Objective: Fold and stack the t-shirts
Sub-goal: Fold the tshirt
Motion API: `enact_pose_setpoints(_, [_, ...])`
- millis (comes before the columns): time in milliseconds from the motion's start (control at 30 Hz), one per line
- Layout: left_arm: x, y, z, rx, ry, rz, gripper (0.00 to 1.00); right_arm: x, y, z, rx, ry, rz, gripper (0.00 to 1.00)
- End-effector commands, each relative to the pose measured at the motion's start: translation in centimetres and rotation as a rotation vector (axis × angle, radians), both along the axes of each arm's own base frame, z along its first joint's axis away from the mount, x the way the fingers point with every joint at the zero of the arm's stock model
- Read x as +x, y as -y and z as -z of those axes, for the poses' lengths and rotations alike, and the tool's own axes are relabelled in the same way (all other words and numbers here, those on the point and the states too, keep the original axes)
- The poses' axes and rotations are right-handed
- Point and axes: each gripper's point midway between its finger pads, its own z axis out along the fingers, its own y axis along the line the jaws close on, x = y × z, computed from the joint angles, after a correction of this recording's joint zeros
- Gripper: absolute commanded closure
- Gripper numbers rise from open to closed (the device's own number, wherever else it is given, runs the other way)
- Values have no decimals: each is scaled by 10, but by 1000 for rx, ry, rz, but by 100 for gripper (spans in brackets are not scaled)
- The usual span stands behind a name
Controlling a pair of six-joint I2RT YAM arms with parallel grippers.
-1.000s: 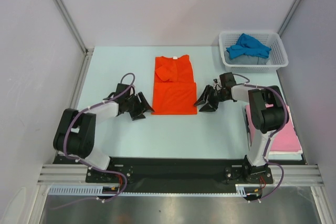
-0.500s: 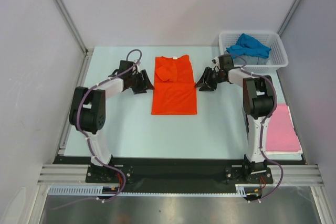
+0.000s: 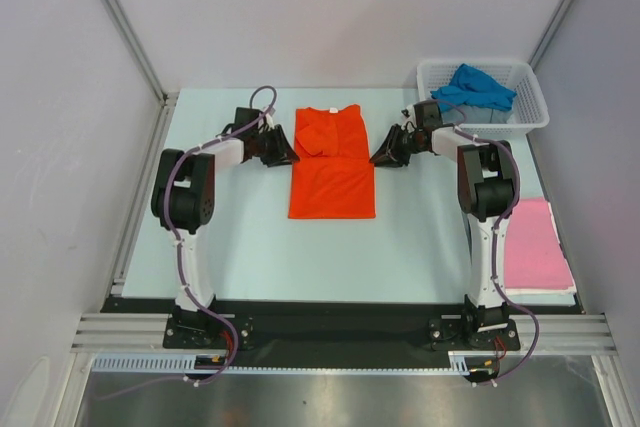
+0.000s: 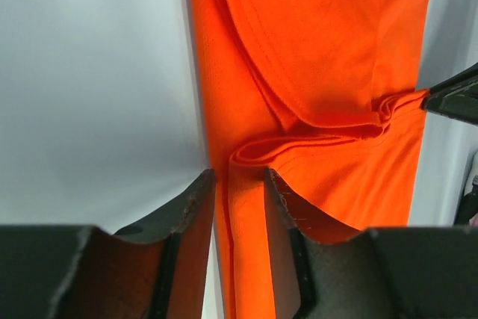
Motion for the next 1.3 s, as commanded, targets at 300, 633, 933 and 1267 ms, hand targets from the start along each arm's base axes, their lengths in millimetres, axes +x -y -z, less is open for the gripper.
enact_pose_setpoints(300, [14, 9, -16, -72, 23, 1, 71, 13, -9, -17, 35, 38, -6, 75])
enact_pose_setpoints(633, [18, 7, -35, -64, 59, -10, 90, 18, -14, -36, 77, 73, -30, 96])
enact_pose_setpoints(933, [18, -5, -15, -26, 3, -55, 99, 24, -17, -30, 82, 53, -47, 99])
enact_pose_setpoints(1267, [26, -11, -10, 34, -13, -50, 84, 31, -11, -5, 54, -1, -35, 94])
